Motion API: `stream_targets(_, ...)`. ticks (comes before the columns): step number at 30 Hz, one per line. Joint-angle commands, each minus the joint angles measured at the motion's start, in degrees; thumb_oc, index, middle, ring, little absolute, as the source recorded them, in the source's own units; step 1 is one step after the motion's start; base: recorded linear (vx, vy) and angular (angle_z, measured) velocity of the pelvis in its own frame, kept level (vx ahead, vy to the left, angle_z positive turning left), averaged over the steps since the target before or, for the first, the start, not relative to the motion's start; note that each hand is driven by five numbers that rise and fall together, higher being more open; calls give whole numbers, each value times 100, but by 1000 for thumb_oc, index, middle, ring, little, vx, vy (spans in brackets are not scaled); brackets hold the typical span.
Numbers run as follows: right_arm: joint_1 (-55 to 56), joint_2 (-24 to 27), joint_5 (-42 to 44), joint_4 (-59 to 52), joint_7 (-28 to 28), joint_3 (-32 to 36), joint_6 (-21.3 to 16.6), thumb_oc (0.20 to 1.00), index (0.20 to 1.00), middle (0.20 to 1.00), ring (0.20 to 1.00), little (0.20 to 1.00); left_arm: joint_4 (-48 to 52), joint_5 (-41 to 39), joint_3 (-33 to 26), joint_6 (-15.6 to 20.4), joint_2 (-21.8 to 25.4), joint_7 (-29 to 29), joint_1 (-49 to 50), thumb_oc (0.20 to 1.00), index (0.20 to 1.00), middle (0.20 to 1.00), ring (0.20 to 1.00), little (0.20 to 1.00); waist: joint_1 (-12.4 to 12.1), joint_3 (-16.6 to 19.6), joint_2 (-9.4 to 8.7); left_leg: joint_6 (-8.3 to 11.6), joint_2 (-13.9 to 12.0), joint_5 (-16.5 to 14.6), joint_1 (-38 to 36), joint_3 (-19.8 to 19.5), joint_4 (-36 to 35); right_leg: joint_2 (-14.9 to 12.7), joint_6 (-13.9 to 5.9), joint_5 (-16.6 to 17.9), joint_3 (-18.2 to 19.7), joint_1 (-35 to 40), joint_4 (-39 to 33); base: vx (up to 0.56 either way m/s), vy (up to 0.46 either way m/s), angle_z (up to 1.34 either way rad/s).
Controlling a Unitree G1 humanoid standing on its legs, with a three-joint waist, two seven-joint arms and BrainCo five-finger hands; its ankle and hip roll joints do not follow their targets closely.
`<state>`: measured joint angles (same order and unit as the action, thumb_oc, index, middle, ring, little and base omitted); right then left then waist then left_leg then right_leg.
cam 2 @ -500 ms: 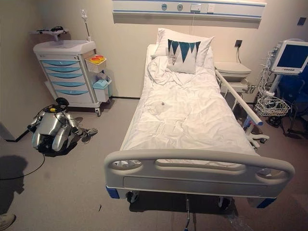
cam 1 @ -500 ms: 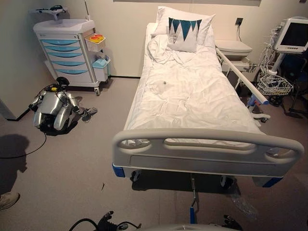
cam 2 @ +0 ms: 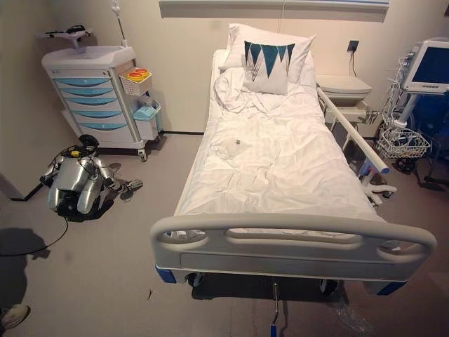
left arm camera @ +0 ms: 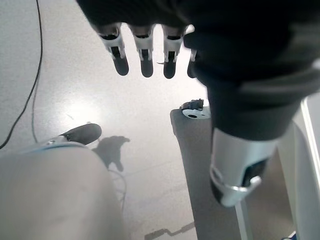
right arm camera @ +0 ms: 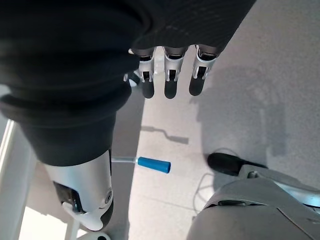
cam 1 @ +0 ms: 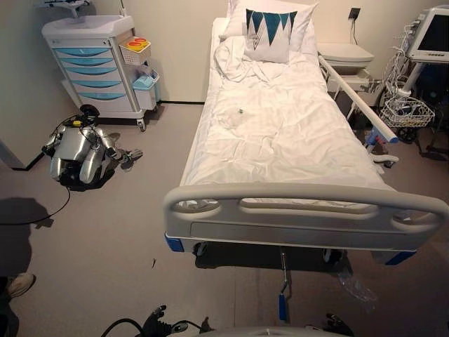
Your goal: Raise the hospital bed
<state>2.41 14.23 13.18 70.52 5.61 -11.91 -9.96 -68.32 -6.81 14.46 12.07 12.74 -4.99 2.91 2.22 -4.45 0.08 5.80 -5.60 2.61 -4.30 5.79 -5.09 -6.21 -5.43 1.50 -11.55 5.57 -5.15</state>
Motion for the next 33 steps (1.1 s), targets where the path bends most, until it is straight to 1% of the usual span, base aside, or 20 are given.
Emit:
stream_targets(1, -660, 130, 291, -243, 78, 6, -136, 1000, 1000, 1000, 1000, 1000, 115, -520, -94, 188, -12, 91, -528, 1000, 1000, 1000, 1000, 1000, 4, -579, -93, -158, 215, -23, 102, -135, 9, -139, -316, 7, 37, -366, 485, -140, 4, -1)
stream_targets(2, -662, 130, 291, -243, 78, 6, -135, 1000, 1000, 1000, 1000, 1000, 117, -521, -95, 186, -11, 92, -529, 1000, 1000, 1000, 1000, 1000, 2, -573, -93, -158, 215, -21, 111, -133, 10, -140, -316, 3, 39, -380, 495, -378, 7, -6)
stream_targets(3, -952, 163, 526, -686, 170, -53, -246, 1000, 1000, 1000, 1000, 1000, 666, -748, -52, 340, 155, -65, -691, 1000, 1000, 1000, 1000, 1000, 23, -965, -64, -151, 203, 85, 574, -135, 173, -156, -290, 26, 131, -937, 785, -360, -6, -5)
stream_targets(5, -1049, 165, 707, -984, 256, -79, -306, 1000, 1000, 1000, 1000, 1000, 1107, -998, -53, 407, 281, -124, -736, 1000, 1000, 1000, 1000, 1000, -4, -1060, -49, -140, 208, 177, 895, -134, 247, -152, -276, 79, 115, -1241, 848, -238, -23, -10)
stream_targets(6, -1047, 164, 707, -986, 256, -79, -305, 1000, 1000, 1000, 1000, 1000, 1111, -999, -53, 404, 283, -124, -733, 1000, 1000, 1000, 1000, 1000, -4, -1050, -50, -140, 208, 177, 906, -134, 249, -152, -276, 79, 115, -1251, 850, -64, -31, -9)
stream_targets(8, -1138, 286, 804, -1605, 308, -115, -379, 1000, 1000, 1000, 1000, 1000, 2122, -1116, 49, 577, 499, -184, -760, 1000, 1000, 1000, 1000, 1000, -8, -1257, -27, -143, 226, 258, 1299, -135, 310, -163, -289, 181, 144, -1641, 890, -127, -20, -3)
stream_targets(9, -1165, 350, 814, -1832, 356, -125, -417, 1000, 1000, 1000, 1000, 1000, 2450, -1168, 72, 595, 562, -184, -772, 1000, 1000, 1000, 1000, 1000, -14, -1349, -11, -143, 214, 267, 1456, -147, 391, -173, -280, 182, 157, -1772, 944, -113, -7, -3)
stream_targets(10, -1164, 350, 814, -1833, 356, -125, -417, 1000, 1000, 1000, 1000, 1000, 2450, -1168, 72, 594, 562, -184, -772, 1000, 1000, 1000, 1000, 1000, -14, -1346, -11, -143, 215, 266, 1459, -147, 392, -173, -280, 182, 157, -1775, 945, -143, -18, -4)
stream_targets(12, -1311, 500, 879, -2348, 469, -125, -509, 1000, 1000, 1000, 1000, 1000, 3375, -1356, 109, 721, 744, -241, -864, 1000, 1000, 1000, 1000, 1000, -10, -1728, 44, -147, 192, 271, 1912, -203, 696, -218, -251, 182, 160, -2213, 1194, -174, -24, -1)
stream_targets(17, -1767, 630, 1053, -2773, 681, -40, -622, 1000, 1000, 1000, 1000, 1000, 4421, -1492, 81, 813, 947, -387, -1128, 1000, 1000, 1000, 1000, 1000, 25, -2085, 148, -138, 156, 273, 2621, -182, 1070, -258, -226, 207, 245, -3010, 1545, -129, -9, -2)
stream_targets(19, -1916, 670, 1113, -2936, 778, -13, -672, 1000, 1000, 1000, 1000, 1000, 4903, -1511, 60, 852, 1035, -450, -1200, 1000, 1000, 1000, 1000, 1000, 26, -2195, 188, -131, 146, 267, 2903, -184, 1216, -283, -214, 202, 269, -3291, 1685, -94, 0, -4)
stream_targets(20, -1920, 669, 1113, -2935, 778, -13, -672, 1000, 1000, 1000, 1000, 1000, 4909, -1510, 58, 847, 1036, -452, -1200, 1000, 1000, 1000, 1000, 1000, 26, -2185, 187, -131, 146, 263, 2925, -184, 1229, -285, -214, 199, 271, -3313, 1697, -114, -3, 0)
stream_targets(21, -2098, 673, 1156, -2994, 862, -23, -711, 1000, 1000, 1000, 1000, 1000, 5418, -1405, 42, 878, 1180, -516, -1289, 1000, 1000, 1000, 1000, 1000, 22, -2305, 225, -126, 148, 262, 3153, -187, 1330, -301, -207, 197, 299, -3561, 1812, -67, -5, 0)
stream_targets(22, -2101, 672, 1156, -2990, 861, -23, -713, 1000, 1000, 1000, 1000, 1000, 5426, -1402, 40, 872, 1181, -518, -1287, 1000, 1000, 1000, 1000, 1000, 20, -2311, 222, -125, 147, 234, 3156, -184, 1359, -303, -209, 169, 305, -3569, 1846, -136, 3, 0)
stream_targets(23, -2304, 655, 1221, -3078, 946, 3, -758, 1000, 1000, 1000, 1000, 1000, 5986, -1187, 39, 923, 1459, -553, -1393, 1000, 1000, 1000, 1000, 1000, 21, -2424, 272, -115, 155, 229, 3353, -160, 1422, -327, -206, 186, 352, -3798, 1929, -94, 14, 2)
stream_targets(26, -2674, 630, 1359, -3075, 1062, -59, -782, 1000, 1000, 1000, 1000, 1000, 6747, -1031, 108, 950, 1841, -548, -1654, 1000, 1000, 1000, 1000, 1000, -16, -2533, 293, -117, 158, 213, 3729, -130, 1584, -333, -208, 204, 422, -4180, 2063, -94, 26, -3)
stream_targets(28, -2736, 628, 1363, -3095, 1064, -103, -773, 1000, 1000, 1000, 1000, 1000, 6908, -1001, 188, 953, 1947, -522, -1712, 1000, 1000, 1000, 1000, 1000, -31, -2534, 288, -121, 153, 205, 3840, -121, 1637, -331, -210, 207, 433, -4284, 2098, -46, 16, -6)
stream_targets(29, -2818, 692, 1400, -3218, 1063, -149, -756, 1000, 1000, 1000, 1000, 1000, 7289, -959, 344, 955, 2158, -457, -1854, 1000, 1000, 1000, 1000, 1000, -29, -2534, 296, -127, 145, 180, 4100, -120, 1767, -356, -215, 220, 429, -4511, 2182, -50, 16, -2)
stream_targets(31, -2918, 775, 1459, -3312, 1044, -234, -756, 1000, 1000, 1000, 1000, 1000, 7497, -1068, 534, 962, 2345, -346, -1997, 1000, 1000, 1000, 1000, 1000, -27, -2534, 318, -128, 154, 155, 4331, -131, 1862, -384, -212, 230, 430, -4723, 2245, -49, 18, 1)
stream_targets(33, -3061, 882, 1518, -3339, 995, -344, -727, 1000, 1000, 1000, 1000, 1000, 7710, -1244, 746, 931, 2716, -141, -2121, 1000, 1000, 1000, 1000, 1000, -24, -2534, 345, -128, 164, 133, 4534, -141, 1948, -392, -210, 240, 461, -4932, 2317, -32, 24, 1)
